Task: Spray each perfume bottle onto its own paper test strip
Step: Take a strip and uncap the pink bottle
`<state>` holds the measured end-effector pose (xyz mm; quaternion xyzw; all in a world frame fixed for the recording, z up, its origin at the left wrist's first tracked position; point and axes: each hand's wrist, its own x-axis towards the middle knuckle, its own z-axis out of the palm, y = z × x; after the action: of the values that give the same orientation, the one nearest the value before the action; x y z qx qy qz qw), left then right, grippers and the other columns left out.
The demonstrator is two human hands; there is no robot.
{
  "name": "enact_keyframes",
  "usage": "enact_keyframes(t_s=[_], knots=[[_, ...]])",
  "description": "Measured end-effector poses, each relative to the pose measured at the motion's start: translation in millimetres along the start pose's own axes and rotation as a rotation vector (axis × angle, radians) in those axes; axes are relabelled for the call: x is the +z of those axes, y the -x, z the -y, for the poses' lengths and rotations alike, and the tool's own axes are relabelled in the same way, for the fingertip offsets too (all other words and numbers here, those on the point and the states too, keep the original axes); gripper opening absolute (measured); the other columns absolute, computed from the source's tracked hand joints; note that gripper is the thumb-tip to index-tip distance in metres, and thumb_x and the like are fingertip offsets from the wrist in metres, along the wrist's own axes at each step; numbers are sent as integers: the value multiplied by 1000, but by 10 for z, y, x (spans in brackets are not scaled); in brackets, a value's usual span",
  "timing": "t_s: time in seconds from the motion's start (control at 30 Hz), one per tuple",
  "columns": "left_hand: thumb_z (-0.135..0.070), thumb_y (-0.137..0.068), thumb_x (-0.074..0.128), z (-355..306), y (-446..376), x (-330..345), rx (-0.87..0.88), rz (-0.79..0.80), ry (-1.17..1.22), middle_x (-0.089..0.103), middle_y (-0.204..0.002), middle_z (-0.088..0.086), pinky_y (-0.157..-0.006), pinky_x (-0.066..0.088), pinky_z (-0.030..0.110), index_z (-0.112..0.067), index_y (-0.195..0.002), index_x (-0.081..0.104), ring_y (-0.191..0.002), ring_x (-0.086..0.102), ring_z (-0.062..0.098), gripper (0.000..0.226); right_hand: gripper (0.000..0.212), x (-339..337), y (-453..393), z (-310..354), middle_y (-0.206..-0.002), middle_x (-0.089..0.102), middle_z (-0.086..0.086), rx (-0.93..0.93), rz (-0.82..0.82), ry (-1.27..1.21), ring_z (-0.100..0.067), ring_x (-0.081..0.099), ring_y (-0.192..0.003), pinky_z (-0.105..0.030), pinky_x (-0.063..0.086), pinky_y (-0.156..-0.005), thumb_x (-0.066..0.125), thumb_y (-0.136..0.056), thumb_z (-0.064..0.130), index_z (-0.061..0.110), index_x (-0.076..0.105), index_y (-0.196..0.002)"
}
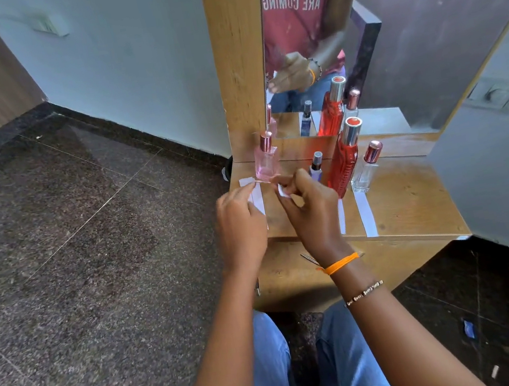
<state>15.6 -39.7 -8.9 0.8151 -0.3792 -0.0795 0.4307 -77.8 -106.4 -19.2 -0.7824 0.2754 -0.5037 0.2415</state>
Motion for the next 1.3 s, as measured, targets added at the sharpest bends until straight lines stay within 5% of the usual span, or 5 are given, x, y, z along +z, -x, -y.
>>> enact_keyframes(t_s=[0.2, 0.63, 0.77, 1.1, 1.3], knots=[[-30, -90, 55, -162, -109, -18, -388, 111, 593, 71, -74, 12, -73, 57, 41, -15, -69, 70, -73, 67, 22, 30, 22, -2, 139, -47, -101, 70, -9, -48, 166, -80, -14, 65, -96, -26, 53, -79, 65, -86, 5, 22, 53, -93], [-6, -86, 62, 21, -141, -12, -433, 80, 589, 65, -81, -1, -61, 47, 21, -6, -93, 69, -73, 60, 9, 10, 39, 304, -530, -182, -118, 59, -16, 245, 107, 189, -39, 61, -91, -45, 49, -70, 60, -88, 18, 5, 46, -121], [-4, -84, 63, 27, -123, -25, -429, 82, 583, 65, -82, -1, -62, 48, 19, -11, -91, 66, -74, 60, 8, 10, 22, 377, -655, -255, -92, 67, -22, 308, 181, 311, -42, 60, -85, -39, 41, -60, 60, -85, 11, 3, 56, -106], [-2, -81, 65, 6, 9, 64, -305, 106, 473, 69, -79, 0, -75, 50, 27, -17, -76, 69, -80, 64, 15, 16, 13, -154, -228, 186, -80, 64, -11, 98, -21, 258, -29, 61, -69, -35, 43, -53, 66, -84, 11, 6, 55, -90], [-5, -82, 65, -308, 210, 356, -104, 231, 374, 72, -88, 1, -69, 45, 5, -8, -92, 75, -81, 63, 5, 14, 28, -829, 331, 194, -89, 67, -5, 253, -120, 242, -19, 65, -68, -40, 54, -60, 70, -81, 9, 13, 59, -107]])
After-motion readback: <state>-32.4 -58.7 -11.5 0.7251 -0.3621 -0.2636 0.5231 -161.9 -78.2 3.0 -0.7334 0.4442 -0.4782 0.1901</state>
